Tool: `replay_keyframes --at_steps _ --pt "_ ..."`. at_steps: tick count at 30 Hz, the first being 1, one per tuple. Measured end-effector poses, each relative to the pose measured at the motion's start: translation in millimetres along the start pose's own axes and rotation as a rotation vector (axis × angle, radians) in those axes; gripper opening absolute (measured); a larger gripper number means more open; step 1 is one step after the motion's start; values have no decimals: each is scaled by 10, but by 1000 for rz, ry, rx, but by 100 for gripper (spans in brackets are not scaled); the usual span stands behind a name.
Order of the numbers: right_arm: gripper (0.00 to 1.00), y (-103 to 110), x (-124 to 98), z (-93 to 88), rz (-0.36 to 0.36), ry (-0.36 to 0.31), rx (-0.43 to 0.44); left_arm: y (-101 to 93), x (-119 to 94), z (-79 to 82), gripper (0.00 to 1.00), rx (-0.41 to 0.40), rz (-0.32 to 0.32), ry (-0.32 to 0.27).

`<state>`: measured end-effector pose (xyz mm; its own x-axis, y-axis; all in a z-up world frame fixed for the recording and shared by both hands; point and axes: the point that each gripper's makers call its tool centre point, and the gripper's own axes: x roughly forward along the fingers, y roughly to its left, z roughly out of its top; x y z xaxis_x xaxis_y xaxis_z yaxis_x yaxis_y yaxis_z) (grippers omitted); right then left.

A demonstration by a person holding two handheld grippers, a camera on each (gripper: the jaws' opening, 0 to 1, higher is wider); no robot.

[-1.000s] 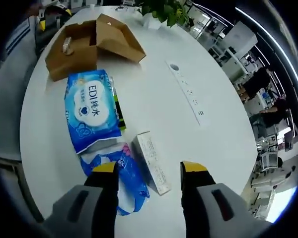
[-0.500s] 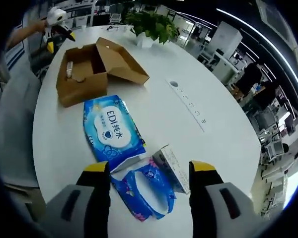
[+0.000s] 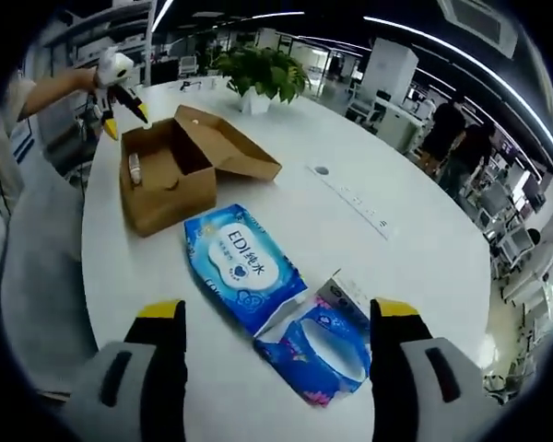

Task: Operate the shoe box by opening the lid, removing the specified soft item, and placing it in the target area until the item is outside and the box remains undamaged.

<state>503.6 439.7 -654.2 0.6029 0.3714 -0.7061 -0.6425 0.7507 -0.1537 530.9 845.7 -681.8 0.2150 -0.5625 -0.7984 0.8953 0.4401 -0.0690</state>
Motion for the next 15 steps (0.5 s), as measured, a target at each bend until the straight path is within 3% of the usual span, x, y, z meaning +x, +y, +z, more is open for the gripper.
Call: replay_keyframes --at_steps 15 --pt "96 460 -103 44 46 -63 85 80 206 -163 49 74 -106 172"
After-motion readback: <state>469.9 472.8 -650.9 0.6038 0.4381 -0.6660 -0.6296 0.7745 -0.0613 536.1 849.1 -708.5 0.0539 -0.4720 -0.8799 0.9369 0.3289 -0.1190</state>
